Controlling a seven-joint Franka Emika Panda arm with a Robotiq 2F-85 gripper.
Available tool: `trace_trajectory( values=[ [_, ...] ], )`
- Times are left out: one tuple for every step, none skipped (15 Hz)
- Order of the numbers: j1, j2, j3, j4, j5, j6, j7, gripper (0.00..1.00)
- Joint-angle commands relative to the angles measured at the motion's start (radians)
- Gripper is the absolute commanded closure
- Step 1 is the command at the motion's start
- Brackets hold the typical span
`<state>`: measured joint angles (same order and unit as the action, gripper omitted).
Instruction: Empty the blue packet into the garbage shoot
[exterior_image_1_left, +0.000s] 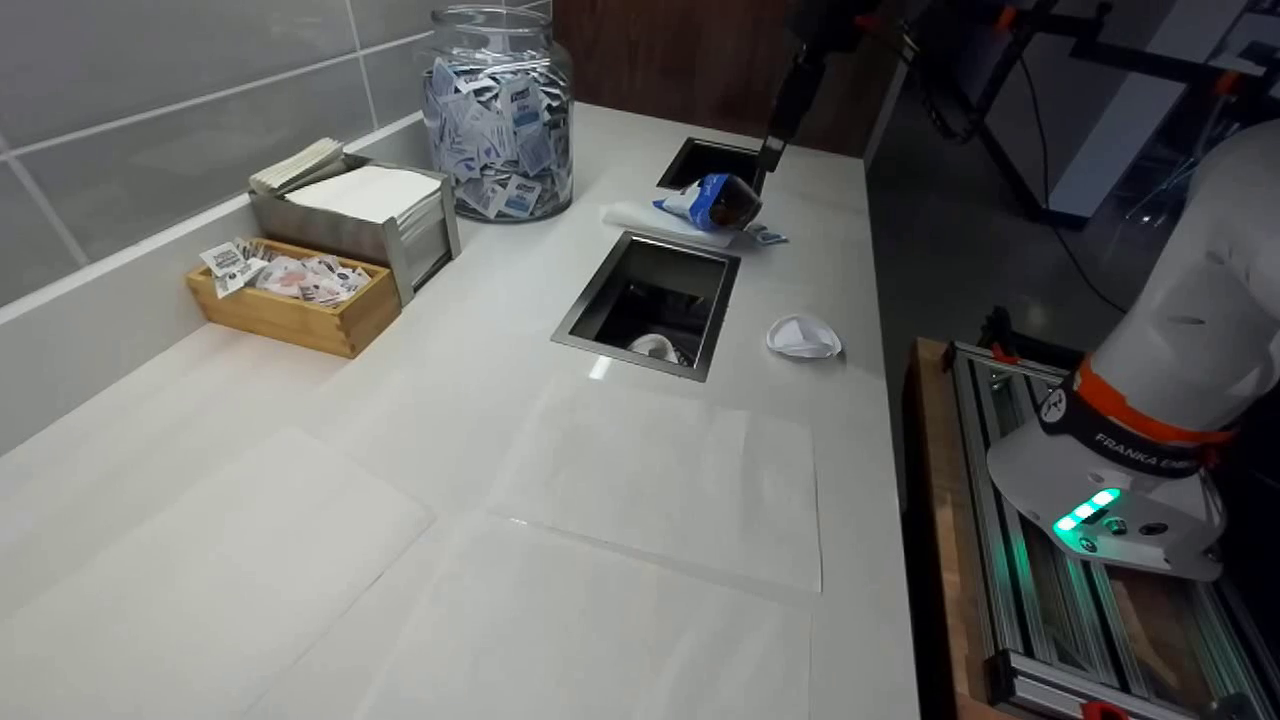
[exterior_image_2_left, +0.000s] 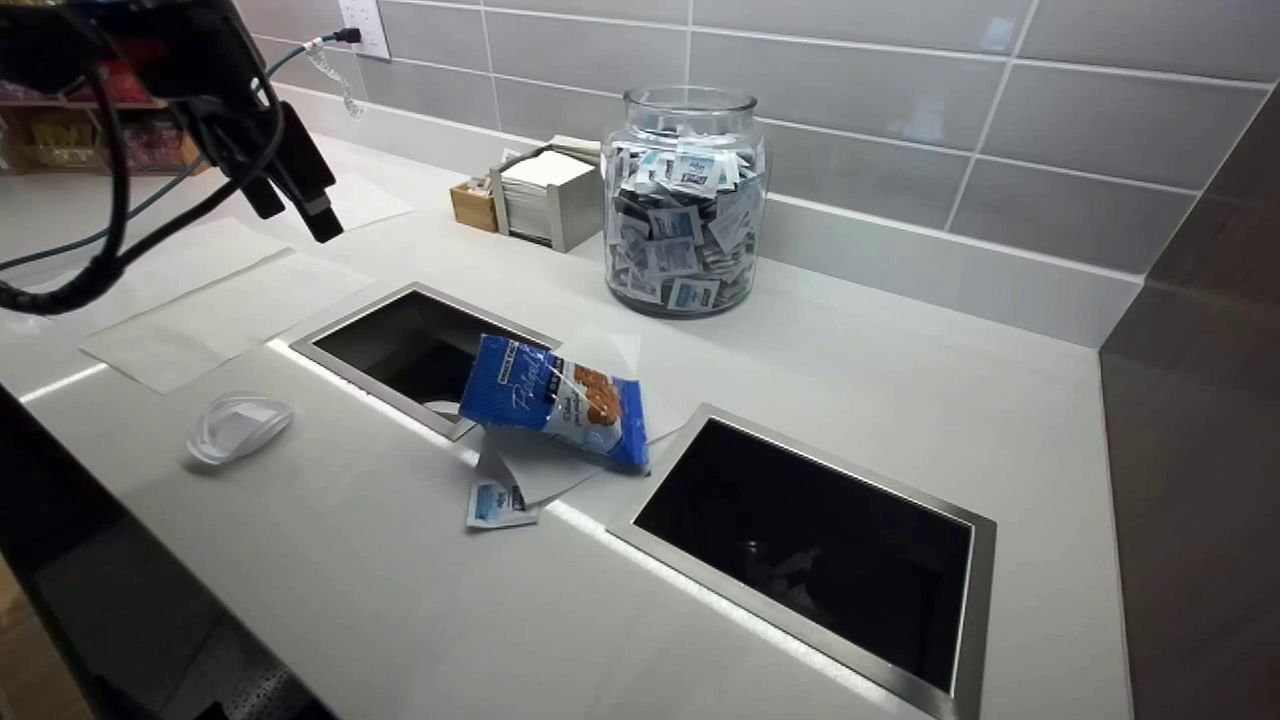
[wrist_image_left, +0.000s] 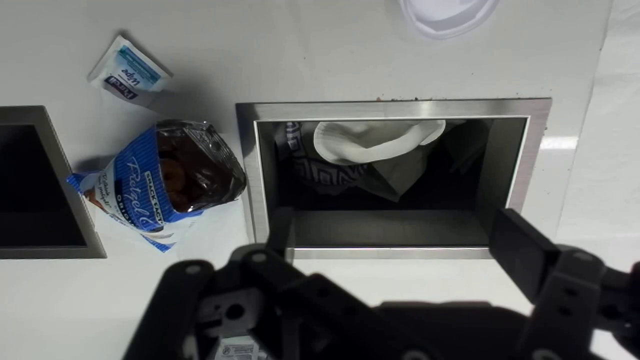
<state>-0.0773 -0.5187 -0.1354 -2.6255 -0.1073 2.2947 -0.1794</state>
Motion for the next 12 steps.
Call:
trace_trajectory(
  values=[
    [-0.004,0.000,0.005,0.002,0.003,-0.003,-0.002,0.00],
    [-0.004,0.000,0.005,0.002,0.003,-0.003,-0.002,0.00],
    [-0.004,0.000,0.005,0.002,0.003,-0.003,-0.002,0.00],
    [-0.004,0.000,0.005,0.002,0.003,-0.003,-0.002,0.00],
    [-0.004,0.000,0.005,0.002,0.003,-0.003,-0.002,0.00],
    [-0.004,0.000,0.005,0.002,0.003,-0.003,-0.002,0.00],
    [-0.004,0.000,0.005,0.002,0.003,-0.003,-0.002,0.00],
    [-0.004,0.000,0.005,0.002,0.003,-0.003,-0.002,0.00],
    [-0.004,0.000,0.005,0.002,0.003,-0.003,-0.002,0.00],
    [-0.023,0.014,-0.002,0.022,0.006,-0.018,0.025,0.00],
    [-0.048,0.024,-0.003,0.034,-0.004,-0.015,0.061,0.00],
    [-0.070,0.028,-0.014,0.053,0.008,-0.032,0.096,0.00]
  ],
)
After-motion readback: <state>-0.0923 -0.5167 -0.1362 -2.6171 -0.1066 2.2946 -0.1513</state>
